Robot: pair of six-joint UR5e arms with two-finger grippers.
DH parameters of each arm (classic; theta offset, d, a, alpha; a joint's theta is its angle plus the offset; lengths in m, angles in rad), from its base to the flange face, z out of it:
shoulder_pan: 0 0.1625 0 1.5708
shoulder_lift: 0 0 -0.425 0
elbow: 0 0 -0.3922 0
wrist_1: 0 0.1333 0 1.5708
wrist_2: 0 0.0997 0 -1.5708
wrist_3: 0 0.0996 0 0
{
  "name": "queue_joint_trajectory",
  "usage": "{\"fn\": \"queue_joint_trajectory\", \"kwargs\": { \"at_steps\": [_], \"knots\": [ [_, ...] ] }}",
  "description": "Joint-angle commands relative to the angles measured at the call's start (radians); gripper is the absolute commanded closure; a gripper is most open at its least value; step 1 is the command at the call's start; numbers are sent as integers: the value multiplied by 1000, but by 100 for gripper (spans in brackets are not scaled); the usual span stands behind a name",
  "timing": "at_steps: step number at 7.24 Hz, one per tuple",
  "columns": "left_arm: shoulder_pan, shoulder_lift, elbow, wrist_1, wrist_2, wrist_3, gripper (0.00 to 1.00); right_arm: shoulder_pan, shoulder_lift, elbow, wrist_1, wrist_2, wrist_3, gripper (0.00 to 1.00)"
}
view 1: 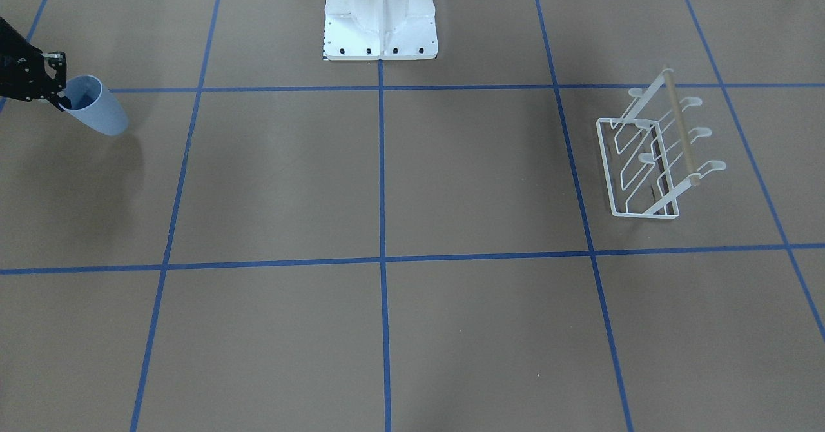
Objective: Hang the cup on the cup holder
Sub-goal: 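Grip the cup rim with the right gripper and lift it toward the table center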
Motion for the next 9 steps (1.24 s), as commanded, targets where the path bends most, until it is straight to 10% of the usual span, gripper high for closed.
{"fn": "queue_joint_trajectory", "kwargs": {
  "at_steps": [1,6,9],
  "knots": [
    [9,-39,8,-240,6,-177,1,78,123,-20,-2,39,19,100],
    [66,-253,25,-275,-209,-484,0,104,530,-57,11,101,422,100],
    [178,-342,25,-424,-266,-894,1,83,543,-88,372,105,692,100]
  ]
}}
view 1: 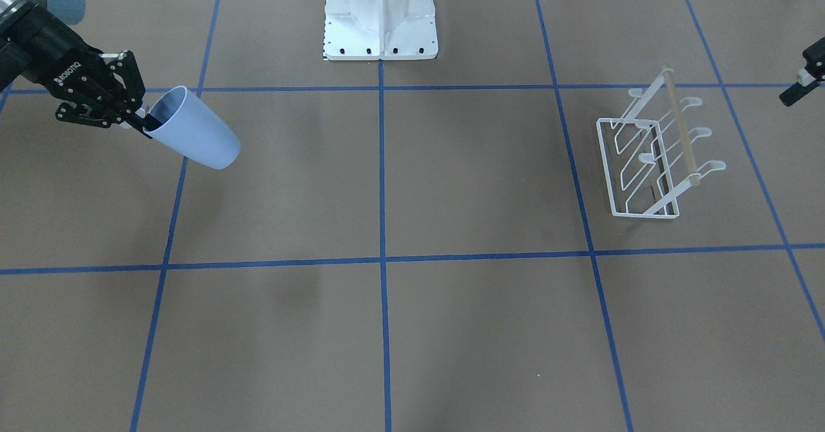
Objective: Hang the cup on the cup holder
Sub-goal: 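Grip the cup rim with the right gripper and lift it toward the table center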
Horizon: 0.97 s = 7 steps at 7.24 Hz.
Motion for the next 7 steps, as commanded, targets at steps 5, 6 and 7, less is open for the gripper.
{"fn": "queue_joint_trajectory", "kwargs": {
  "at_steps": [5,6,7],
  "knots": [
    [311,-185,-10,-594,176,-1103,2,-240,87,-30,487,-289,376,100],
    [342,-231,-9,-641,197,-1297,2,-321,93,-30,555,-401,387,100],
    [377,-248,-13,-656,213,-1389,2,-386,124,-41,599,-488,389,100]
  ]
}}
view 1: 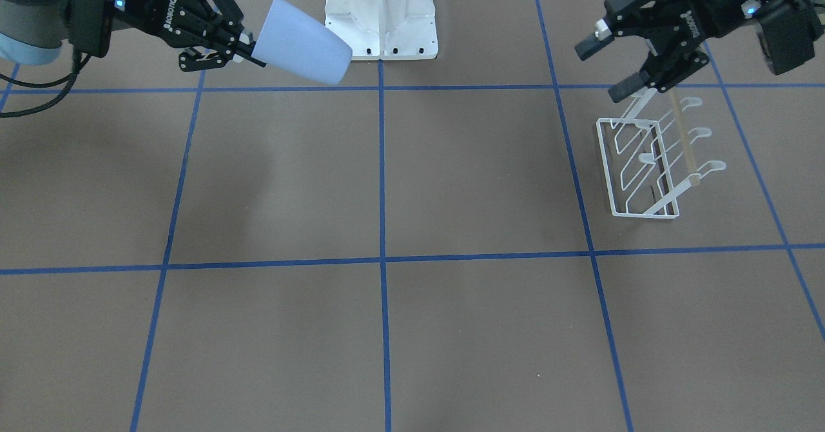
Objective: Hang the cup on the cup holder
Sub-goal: 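Bring the left gripper to the cup's closed end while the right gripper holds it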
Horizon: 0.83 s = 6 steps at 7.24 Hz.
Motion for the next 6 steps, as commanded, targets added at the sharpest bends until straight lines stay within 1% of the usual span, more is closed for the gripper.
{"fn": "queue_joint_trajectory", "kwargs": {
  "at_steps": [1,2,3,4,5,6],
  "knots": [
    [82,-33,-1,-92,29,-245,2,-147,69,-39,127,-194,9,100],
    [125,-33,-3,-149,36,-364,2,-189,92,-83,226,-255,9,100],
    [183,-35,-3,-262,99,-463,2,-202,112,-105,271,-280,11,100],
    [254,-36,-3,-359,172,-541,2,-203,126,-105,278,-301,18,100],
    [301,-38,-4,-420,226,-590,2,-214,139,-107,307,-329,31,100],
    [305,-48,-11,-442,233,-650,2,-232,141,-127,349,-355,31,100]
  ]
}}
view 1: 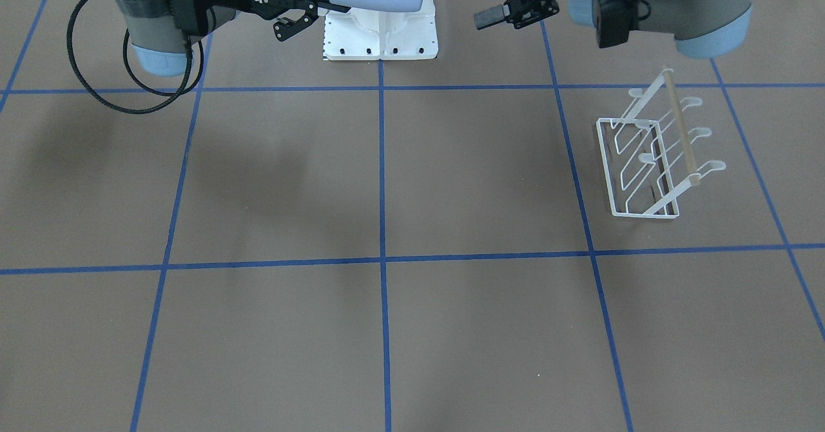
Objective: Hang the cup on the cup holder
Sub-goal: 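Bring the left gripper to the cup's closed end while the right gripper holds it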
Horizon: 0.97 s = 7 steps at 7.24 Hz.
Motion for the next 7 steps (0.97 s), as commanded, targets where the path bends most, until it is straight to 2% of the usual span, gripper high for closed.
{"fn": "queue_joint_trajectory", "kwargs": {
  "at_steps": [1,3,7],
  "knots": [
    [26,-33,-14,-56,34,-134,2,-29,11,-28,62,-39,3,100],
    [49,-41,-26,-59,95,-164,2,-60,13,-32,79,-54,2,100],
    [71,-38,-20,-60,97,-164,2,-86,19,-29,96,-82,-1,100]
  ]
}}
